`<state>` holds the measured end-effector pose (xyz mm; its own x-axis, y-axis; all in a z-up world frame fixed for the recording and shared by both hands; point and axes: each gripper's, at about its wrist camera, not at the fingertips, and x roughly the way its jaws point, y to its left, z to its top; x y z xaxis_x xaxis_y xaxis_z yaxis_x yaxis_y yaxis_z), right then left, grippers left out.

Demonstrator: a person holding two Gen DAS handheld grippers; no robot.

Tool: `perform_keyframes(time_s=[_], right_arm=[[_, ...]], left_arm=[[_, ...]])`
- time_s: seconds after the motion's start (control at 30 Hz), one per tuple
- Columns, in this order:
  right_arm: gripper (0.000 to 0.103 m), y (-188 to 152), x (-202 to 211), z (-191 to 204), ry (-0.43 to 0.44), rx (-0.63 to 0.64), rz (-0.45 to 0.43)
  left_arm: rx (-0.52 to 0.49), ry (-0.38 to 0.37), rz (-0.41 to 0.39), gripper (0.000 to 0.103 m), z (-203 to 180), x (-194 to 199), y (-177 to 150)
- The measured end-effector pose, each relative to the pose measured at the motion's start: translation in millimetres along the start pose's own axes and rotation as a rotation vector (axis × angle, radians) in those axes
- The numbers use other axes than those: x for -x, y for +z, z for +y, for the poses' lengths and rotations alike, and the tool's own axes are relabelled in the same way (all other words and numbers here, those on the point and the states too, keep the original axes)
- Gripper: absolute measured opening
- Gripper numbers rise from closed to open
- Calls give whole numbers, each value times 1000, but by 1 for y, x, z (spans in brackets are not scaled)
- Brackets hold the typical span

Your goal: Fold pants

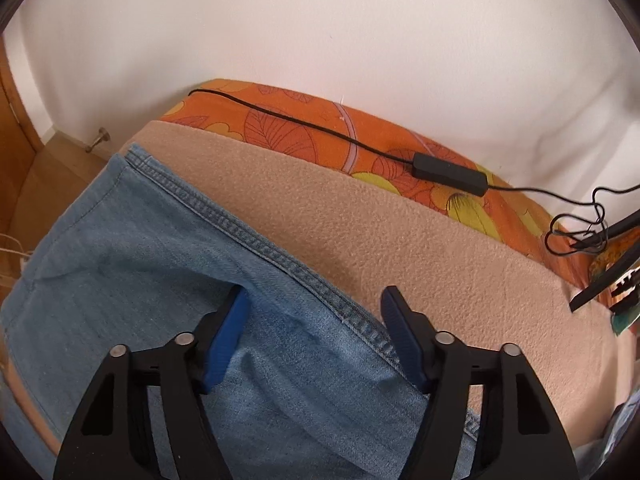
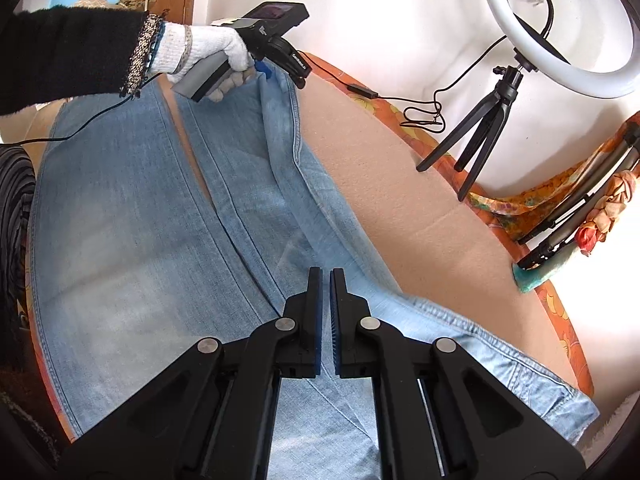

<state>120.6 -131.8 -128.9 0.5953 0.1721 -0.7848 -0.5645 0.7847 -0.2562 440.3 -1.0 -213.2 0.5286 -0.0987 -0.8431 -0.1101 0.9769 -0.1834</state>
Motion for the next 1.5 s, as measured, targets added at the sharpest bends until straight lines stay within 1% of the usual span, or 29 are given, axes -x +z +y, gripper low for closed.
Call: perform_keyframes(time_s=[0.03,0.1,0.13,0.2,0.23,0.27,0.3,0.33,0.37,0.4,0.47,0.5,0.57,0.67,0.7,0.73,0.77,0.8,0.83,0.87,0.93,1.03,1.07,1.13,1.2,1.27,1.33,1.4,1.5], right_arm=[[4,-1,-1,-2,-7,-5,6],[4,-2,-4,-11,0,-34,14],[4,-1,-7,-19,3,-53,17],[5,3,-11,-36,-9,-95,5],[9,5,-15,-46,16,-116,7],[26,8,-21,-56,49,-131,21],[53,10,-27,-66,48,-143,22],[64,13,-33,-75,31,-155,12],[72,16,-41,-84,37,-162,11],[72,19,-51,-93,55,-171,20],[72,24,-74,-107,132,-198,60],[72,26,-84,-111,144,-209,68],[72,29,-105,-115,184,-221,82],[72,31,-130,-110,202,-199,108],[71,31,-135,-107,204,-189,113],[65,30,-140,-103,212,-187,124],[36,29,-143,-101,235,-197,131],[10,29,-144,-100,264,-216,140],[10,30,-141,-99,249,-231,136],[7,30,-135,-96,225,-230,126],[6,32,-117,-87,208,-222,97],[5,29,-81,-73,229,-222,41],[5,26,-69,-66,246,-218,26],[5,19,-50,-48,262,-198,9],[5,12,-40,-27,293,-168,14],[5,7,-40,-9,291,-125,38],[5,2,-43,2,287,-111,54],[5,-5,-46,7,305,-120,61],[5,-10,-43,21,304,-59,62]], left_arm=[[23,-19,-10,43,8,2,0],[55,-39,-12,26,22,2,3],[66,-59,-11,20,28,3,3],[72,-83,-14,15,36,3,2],[62,-80,-17,14,36,3,2],[53,-76,-18,14,36,2,3],[45,-71,-17,14,35,2,3],[44,-67,-19,14,32,1,4],[43,-67,-21,14,31,0,4],[43,-68,-23,14,32,0,4],[37,-69,-27,14,32,1,2],[36,-71,-28,14,33,2,1],[33,-77,-29,14,33,1,1],[33,-90,-27,14,35,1,1],[33,-92,-27,14,36,1,2],[35,-94,-27,14,37,1,2],[40,-97,-28,13,38,1,2],[44,-100,-28,13,38,1,2],[50,-103,-31,13,39,1,2],[60,-107,-35,13,40,2,1],[87,-122,-43,13,43,2,0],[117,-146,-34,13,47,5,0],[124,-151,-23,15,47,6,0],[146,-153,5,37,47,10,2],[158,-155,27,49,44,16,3],[139,-148,37,49,36,20,3],[111,-135,81,62,26,19,0],[67,-93,114,64,16,15,-5],[0,-28,124,64,6,11,-11]])
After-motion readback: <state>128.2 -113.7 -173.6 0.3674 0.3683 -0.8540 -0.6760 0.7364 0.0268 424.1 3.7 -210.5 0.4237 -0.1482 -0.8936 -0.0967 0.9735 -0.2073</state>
